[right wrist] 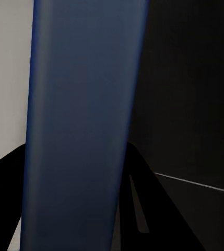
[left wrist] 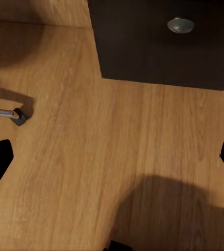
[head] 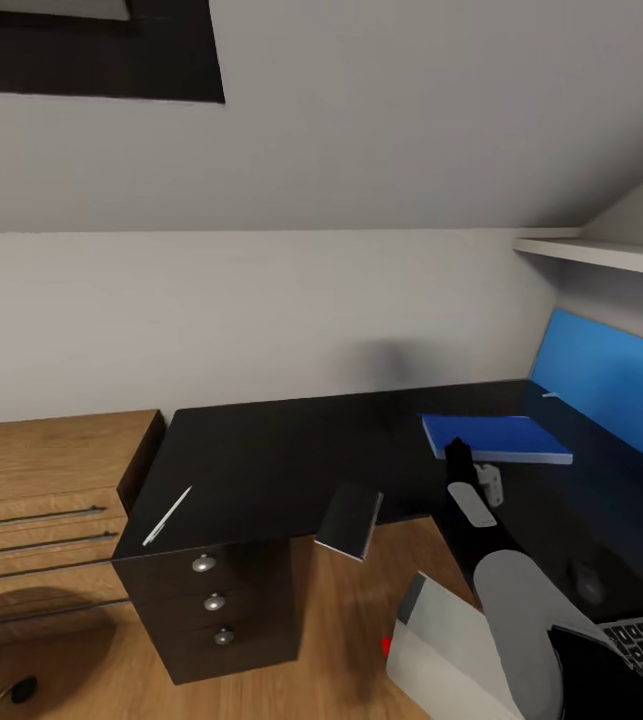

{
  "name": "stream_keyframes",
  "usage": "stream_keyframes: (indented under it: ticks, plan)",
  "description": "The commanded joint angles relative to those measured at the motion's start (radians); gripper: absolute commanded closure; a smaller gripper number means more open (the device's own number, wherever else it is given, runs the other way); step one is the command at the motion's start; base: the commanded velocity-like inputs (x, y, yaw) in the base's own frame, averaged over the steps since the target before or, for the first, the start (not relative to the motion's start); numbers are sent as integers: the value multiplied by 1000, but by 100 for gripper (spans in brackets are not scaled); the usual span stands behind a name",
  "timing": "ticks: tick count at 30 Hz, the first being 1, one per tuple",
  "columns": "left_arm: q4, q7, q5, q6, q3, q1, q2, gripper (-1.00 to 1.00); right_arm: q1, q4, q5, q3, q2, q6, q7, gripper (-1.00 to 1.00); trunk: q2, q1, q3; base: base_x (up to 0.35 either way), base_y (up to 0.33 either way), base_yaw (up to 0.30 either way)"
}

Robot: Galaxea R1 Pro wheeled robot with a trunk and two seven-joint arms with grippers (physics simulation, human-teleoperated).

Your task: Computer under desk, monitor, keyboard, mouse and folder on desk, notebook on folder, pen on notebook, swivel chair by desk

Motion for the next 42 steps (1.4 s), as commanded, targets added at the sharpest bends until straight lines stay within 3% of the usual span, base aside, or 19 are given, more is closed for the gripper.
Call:
stream_keyframes:
  ticks: [1, 15, 34, 38, 42]
  plan:
    - [0, 3, 3, -3, -3, 0, 0, -100, -1, -1, -14, -1, 0, -2, -1, 100, -1, 0, -1, 0, 0, -244]
    - [-1, 3, 5, -3, -1, 0, 0, -100, -1, 10, -30, -1, -3, -2, -1, 100, -1, 0, -1, 0, 0, -203]
    - [-31, 7, 5, -3, 3, 0, -3, -100, -1, 8, -30, -1, -3, 3, 3, 100, -1, 0, -1, 0, 0, -12]
    - [-44, 6, 6, -1, 3, 0, -3, -100, -1, 5, -29, -1, -3, -1, 41, 100, -1, 0, -1, 0, 0, 0]
    - [-47, 6, 6, 1, 3, 0, -3, -100, 0, 7, -29, -1, -3, -1, 164, 100, -15, 8, -7, 0, 0, 0]
